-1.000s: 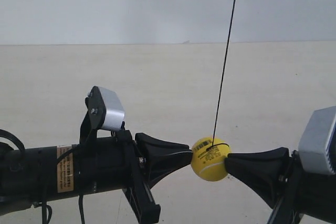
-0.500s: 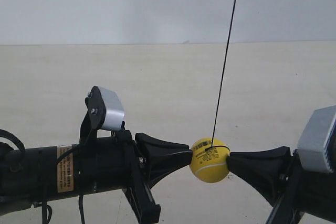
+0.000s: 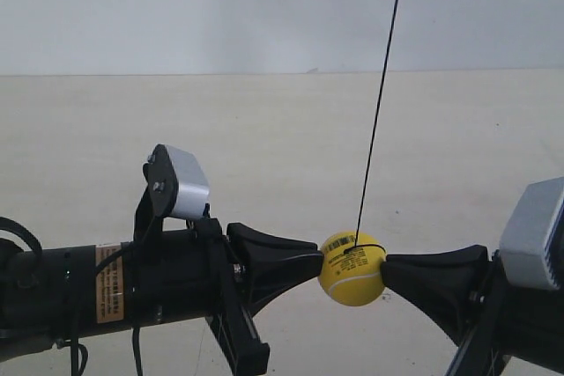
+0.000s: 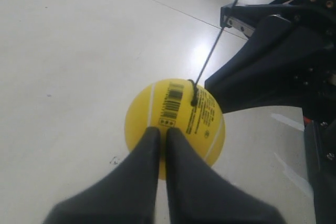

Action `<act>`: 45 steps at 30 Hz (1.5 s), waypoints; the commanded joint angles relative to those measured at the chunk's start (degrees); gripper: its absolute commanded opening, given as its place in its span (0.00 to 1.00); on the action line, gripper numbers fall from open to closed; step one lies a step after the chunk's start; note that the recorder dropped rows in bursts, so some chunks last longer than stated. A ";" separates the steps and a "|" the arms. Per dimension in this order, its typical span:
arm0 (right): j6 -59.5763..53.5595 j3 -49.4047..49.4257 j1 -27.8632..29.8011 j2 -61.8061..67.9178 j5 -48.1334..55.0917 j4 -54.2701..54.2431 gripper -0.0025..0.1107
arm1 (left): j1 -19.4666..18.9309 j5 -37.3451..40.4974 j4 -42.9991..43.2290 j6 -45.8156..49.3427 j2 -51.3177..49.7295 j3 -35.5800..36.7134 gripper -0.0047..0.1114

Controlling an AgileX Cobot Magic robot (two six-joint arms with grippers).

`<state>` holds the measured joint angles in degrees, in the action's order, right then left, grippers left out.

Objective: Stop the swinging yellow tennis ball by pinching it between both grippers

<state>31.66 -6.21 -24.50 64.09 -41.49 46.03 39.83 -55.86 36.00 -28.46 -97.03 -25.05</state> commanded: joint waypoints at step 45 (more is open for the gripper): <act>0.39 2.26 -0.05 -29.23 19.06 -5.54 0.02 | 0.06 6.60 -13.82 12.77 18.62 10.77 0.08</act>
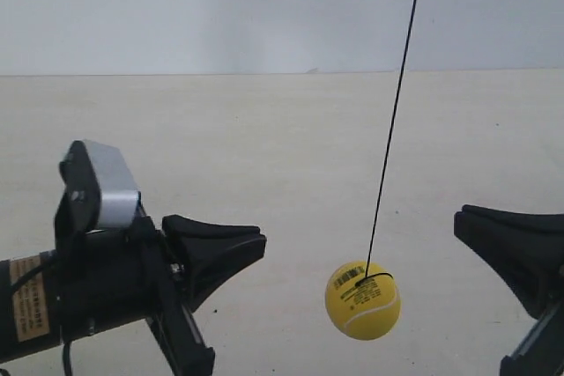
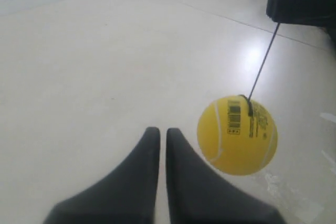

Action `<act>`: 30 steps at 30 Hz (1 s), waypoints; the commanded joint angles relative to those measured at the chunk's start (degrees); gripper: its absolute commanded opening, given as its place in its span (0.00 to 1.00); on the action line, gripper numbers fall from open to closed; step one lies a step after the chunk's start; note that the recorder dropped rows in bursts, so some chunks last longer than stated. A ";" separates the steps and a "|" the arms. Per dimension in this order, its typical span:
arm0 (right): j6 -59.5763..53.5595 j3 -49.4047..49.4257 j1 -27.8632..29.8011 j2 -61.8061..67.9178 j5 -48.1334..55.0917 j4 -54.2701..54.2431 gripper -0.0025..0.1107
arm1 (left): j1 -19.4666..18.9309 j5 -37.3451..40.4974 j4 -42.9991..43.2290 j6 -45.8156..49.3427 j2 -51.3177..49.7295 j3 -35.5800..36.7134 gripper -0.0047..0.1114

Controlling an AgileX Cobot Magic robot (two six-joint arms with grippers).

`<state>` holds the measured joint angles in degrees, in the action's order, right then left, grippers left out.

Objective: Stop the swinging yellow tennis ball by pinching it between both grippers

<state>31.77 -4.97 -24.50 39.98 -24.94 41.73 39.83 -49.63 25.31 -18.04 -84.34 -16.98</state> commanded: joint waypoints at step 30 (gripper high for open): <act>5.86 2.19 -0.05 -29.16 17.68 -7.66 0.02 | 0.06 46.12 -11.43 -1.69 79.87 10.44 0.08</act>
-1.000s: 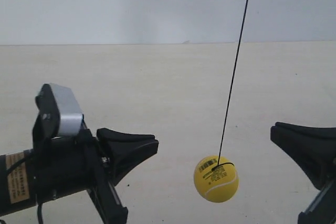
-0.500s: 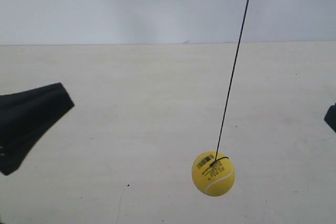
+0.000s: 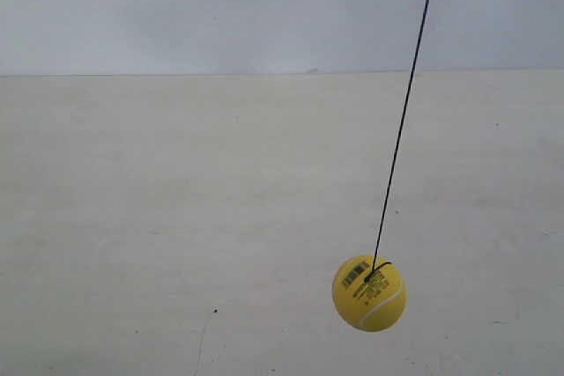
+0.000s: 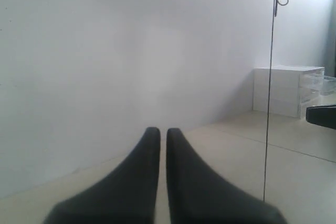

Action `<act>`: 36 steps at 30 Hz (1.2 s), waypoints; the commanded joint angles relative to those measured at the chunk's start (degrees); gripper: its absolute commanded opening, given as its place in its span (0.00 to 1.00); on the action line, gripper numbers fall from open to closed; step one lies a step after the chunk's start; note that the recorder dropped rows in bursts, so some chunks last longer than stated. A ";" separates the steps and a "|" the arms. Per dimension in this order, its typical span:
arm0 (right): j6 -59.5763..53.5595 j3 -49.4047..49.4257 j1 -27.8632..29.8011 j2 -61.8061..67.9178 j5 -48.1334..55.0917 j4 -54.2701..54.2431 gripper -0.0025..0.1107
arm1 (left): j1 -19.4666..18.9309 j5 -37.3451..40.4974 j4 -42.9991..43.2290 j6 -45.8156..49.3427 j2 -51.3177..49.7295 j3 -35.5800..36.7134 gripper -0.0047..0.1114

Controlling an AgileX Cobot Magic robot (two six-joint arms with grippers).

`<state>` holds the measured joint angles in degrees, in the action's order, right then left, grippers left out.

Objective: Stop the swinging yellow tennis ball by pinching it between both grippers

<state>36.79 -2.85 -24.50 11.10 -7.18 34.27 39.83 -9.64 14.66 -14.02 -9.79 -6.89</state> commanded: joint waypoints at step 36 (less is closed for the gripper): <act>0.84 0.07 -0.05 -0.29 -1.01 -0.31 0.02 | -36.99 23.50 -16.70 8.69 9.79 6.89 0.08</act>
<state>37.69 -2.85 -24.50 11.10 -7.80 34.00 3.11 12.59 -2.60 -7.14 -0.17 -0.23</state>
